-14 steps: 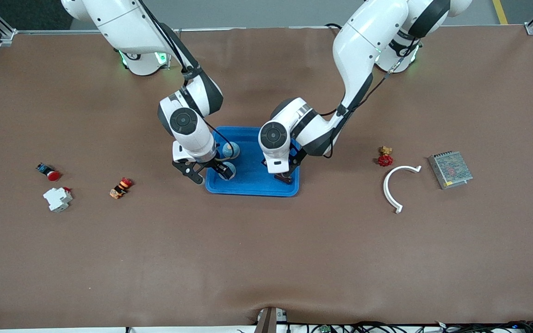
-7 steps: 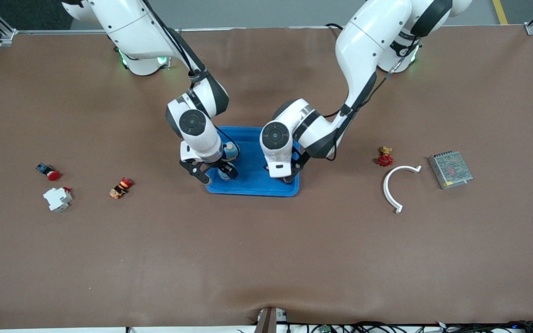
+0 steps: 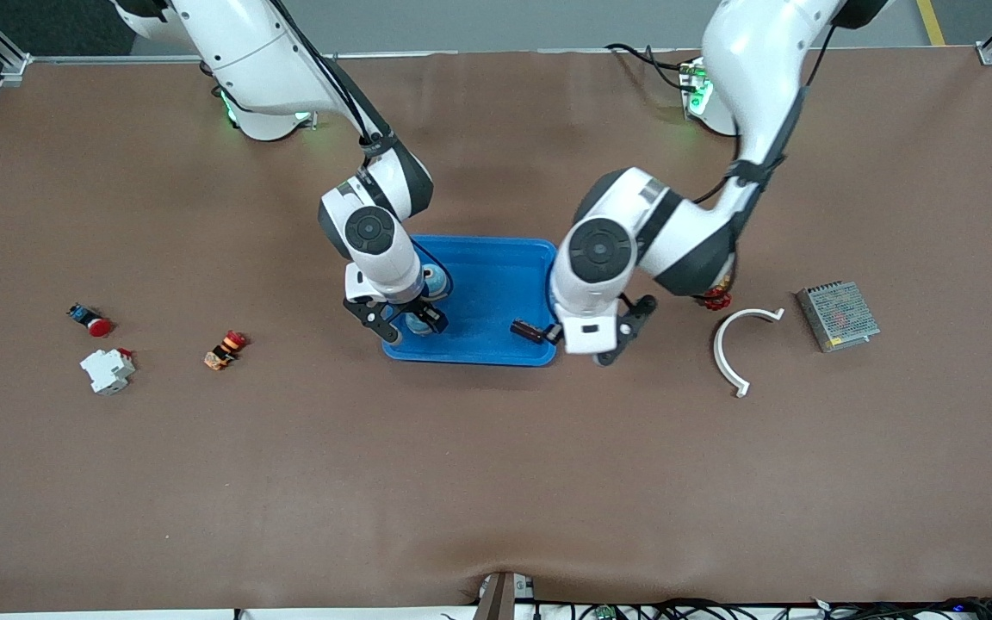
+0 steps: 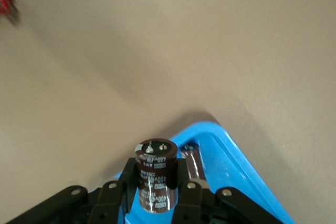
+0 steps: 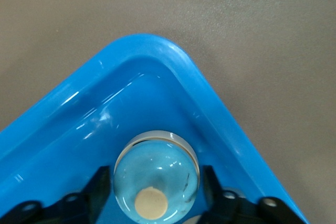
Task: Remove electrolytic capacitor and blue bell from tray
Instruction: 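Lift the capacitor with the left gripper while the right gripper lifts the bell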
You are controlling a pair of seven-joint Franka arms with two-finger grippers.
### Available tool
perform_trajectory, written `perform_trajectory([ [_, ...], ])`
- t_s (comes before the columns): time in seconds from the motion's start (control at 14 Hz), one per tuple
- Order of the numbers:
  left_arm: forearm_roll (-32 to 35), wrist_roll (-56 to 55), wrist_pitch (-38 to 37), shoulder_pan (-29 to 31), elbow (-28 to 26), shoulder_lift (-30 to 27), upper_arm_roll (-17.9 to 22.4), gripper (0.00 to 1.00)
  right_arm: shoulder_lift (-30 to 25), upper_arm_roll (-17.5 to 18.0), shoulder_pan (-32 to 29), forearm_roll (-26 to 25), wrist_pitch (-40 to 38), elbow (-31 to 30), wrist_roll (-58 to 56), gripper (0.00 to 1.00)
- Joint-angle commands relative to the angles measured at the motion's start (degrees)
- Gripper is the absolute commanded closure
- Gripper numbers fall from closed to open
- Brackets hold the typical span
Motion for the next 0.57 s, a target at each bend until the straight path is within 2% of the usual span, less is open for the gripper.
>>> perform_trajectory([
  [0.0, 0.34, 5.06, -2.96, 3.08, -1.94, -1.87, -0.30, 1.00, 0.60, -0.60, 0.71, -1.25, 0.09, 1.01, 1.51, 1.00],
  [0.14, 1.91, 7.96, -3.58, 4.23, -3.86, -1.96, 0.13, 1.00, 0.42, -0.52, 0.71, -1.16, -1.04, 2.14, 1.16, 1.00],
  [0.28, 6.91, 10.25, -3.59, 6.24, -5.02, -1.70, 0.05, 1.00, -0.01, -0.43, 0.10, -1.16, -5.41, 4.25, 0.02, 1.00],
  [0.5, 7.20, 14.74, -2.89, 10.11, -4.93, 0.13, 0.05, 1.00, -0.54, -0.43, -2.61, -0.90, -22.62, 12.15, -6.72, 1.00],
])
